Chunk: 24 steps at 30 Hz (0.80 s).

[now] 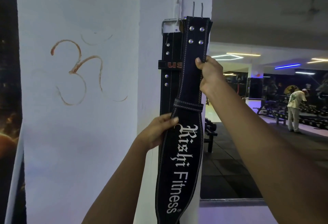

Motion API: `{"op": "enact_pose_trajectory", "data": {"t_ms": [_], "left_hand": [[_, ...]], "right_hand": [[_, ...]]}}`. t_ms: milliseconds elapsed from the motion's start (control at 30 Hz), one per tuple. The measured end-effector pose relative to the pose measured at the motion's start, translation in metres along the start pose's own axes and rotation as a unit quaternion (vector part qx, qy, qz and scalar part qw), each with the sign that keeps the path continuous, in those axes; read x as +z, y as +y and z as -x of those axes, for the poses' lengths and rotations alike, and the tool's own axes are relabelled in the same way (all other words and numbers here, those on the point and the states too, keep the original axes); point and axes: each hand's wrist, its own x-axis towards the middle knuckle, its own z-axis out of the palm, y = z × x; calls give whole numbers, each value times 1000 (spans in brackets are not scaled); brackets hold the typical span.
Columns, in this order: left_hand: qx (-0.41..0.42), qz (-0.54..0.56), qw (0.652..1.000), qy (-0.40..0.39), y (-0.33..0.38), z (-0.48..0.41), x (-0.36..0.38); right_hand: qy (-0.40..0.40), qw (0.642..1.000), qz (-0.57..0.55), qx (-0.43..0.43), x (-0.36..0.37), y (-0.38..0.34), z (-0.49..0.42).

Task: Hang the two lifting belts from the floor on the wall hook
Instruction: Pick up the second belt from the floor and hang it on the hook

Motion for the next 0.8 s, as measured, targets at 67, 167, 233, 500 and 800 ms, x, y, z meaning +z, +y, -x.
{"op": "enact_pose_trajectory", "data": {"t_ms": [67,167,233,500,800], "left_hand": [[40,2,999,11,25,-13,7],[107,13,994,19,74,-34,25],[148,13,988,28,106,-49,38],[239,30,968,67,115,-87,54],[219,72,968,102,115,-90,54]], "right_hand": [[-3,1000,1,-2,-1,3,-1],[-14,1000,10,-3,0,7,0],[-27,999,17,-7,-1,10,3],[-53,984,166,-40,-44,56,21],[-125,963,237,13,-94,118,53]]}}
